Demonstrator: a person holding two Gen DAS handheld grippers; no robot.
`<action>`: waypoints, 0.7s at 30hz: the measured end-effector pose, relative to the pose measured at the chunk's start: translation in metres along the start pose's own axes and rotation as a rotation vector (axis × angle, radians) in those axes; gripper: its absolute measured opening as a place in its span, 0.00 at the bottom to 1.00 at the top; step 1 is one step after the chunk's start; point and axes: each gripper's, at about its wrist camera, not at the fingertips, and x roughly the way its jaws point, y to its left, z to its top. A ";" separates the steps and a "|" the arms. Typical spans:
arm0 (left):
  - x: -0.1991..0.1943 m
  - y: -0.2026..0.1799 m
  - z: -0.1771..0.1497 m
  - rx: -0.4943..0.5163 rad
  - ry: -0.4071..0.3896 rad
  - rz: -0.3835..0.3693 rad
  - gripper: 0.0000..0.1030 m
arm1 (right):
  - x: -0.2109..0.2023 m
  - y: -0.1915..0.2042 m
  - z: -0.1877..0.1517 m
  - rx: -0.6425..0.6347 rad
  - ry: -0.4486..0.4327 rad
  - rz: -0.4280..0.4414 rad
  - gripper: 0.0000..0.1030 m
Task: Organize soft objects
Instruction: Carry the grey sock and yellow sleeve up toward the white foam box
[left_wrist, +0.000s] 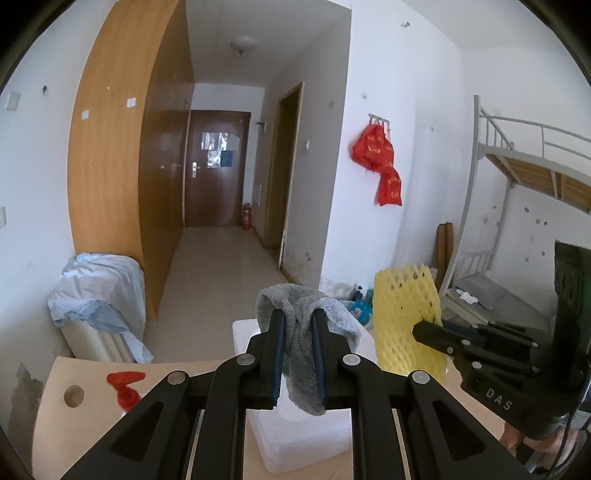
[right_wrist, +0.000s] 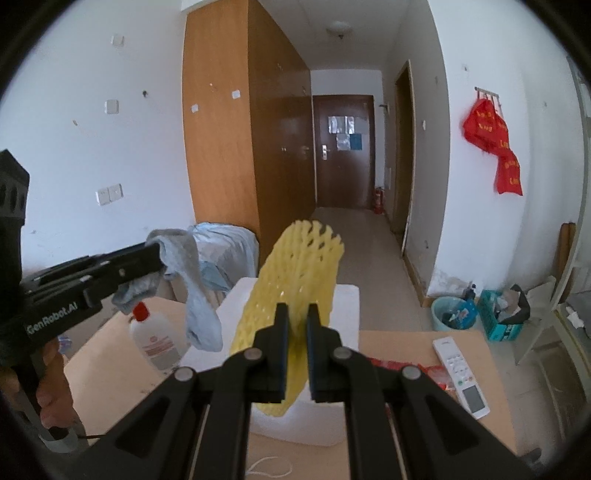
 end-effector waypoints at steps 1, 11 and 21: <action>0.004 0.001 0.001 0.001 0.002 -0.003 0.15 | 0.002 0.000 0.002 -0.001 0.001 -0.004 0.11; 0.041 -0.006 -0.008 0.028 0.057 -0.031 0.15 | 0.020 -0.011 0.005 0.014 0.027 -0.014 0.11; 0.059 -0.017 -0.014 0.059 0.081 -0.021 0.15 | 0.013 -0.015 0.013 0.024 0.009 -0.022 0.11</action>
